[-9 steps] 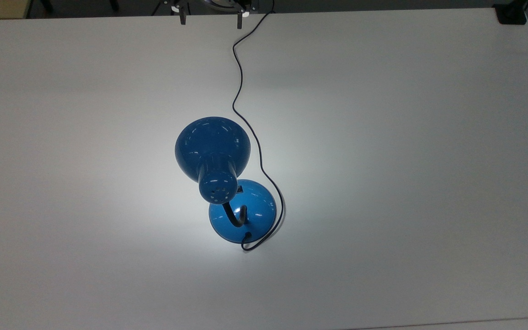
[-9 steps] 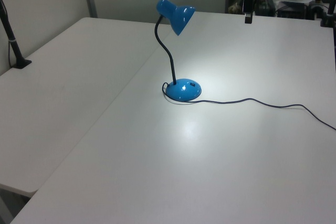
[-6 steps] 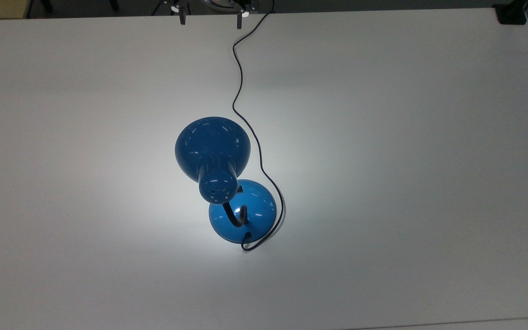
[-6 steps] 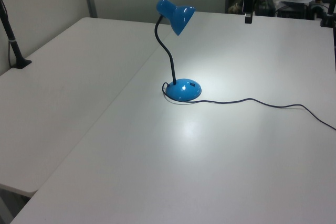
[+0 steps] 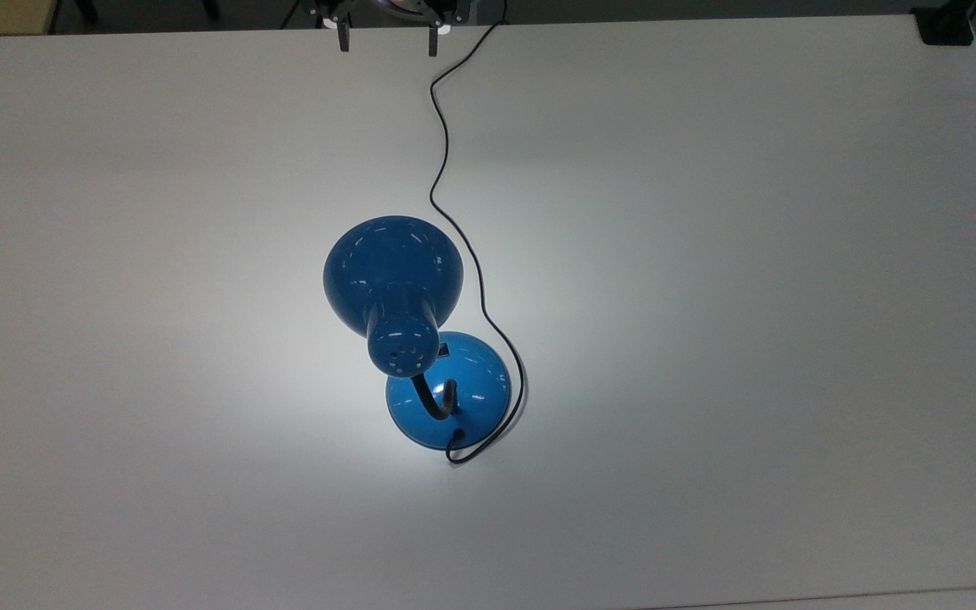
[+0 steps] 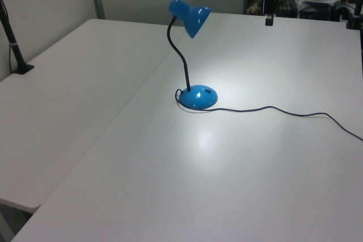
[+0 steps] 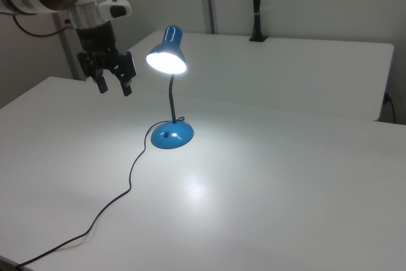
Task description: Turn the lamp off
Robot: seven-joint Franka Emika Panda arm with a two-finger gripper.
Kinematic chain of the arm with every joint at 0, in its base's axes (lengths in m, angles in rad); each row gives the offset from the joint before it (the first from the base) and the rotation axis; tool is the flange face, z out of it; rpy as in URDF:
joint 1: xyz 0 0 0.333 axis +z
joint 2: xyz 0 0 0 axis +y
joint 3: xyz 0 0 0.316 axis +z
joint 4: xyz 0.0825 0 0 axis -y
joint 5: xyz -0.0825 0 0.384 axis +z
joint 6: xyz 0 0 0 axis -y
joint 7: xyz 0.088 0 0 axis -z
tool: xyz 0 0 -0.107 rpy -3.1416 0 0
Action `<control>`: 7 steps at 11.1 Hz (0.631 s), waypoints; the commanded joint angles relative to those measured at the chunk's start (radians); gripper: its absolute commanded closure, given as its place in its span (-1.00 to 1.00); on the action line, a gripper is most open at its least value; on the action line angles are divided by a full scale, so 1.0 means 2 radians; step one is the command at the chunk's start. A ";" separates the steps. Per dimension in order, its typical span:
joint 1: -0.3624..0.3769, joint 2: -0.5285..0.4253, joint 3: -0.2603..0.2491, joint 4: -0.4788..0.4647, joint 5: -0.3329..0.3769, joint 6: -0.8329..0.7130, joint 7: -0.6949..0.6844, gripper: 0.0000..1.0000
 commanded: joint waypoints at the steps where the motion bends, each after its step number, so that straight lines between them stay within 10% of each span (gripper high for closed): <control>1: 0.000 -0.001 -0.006 0.003 0.005 -0.007 -0.029 0.69; 2: 0.000 -0.001 -0.006 0.002 0.005 -0.007 -0.029 0.96; 7: 0.001 0.006 -0.004 -0.005 0.005 0.022 -0.030 1.00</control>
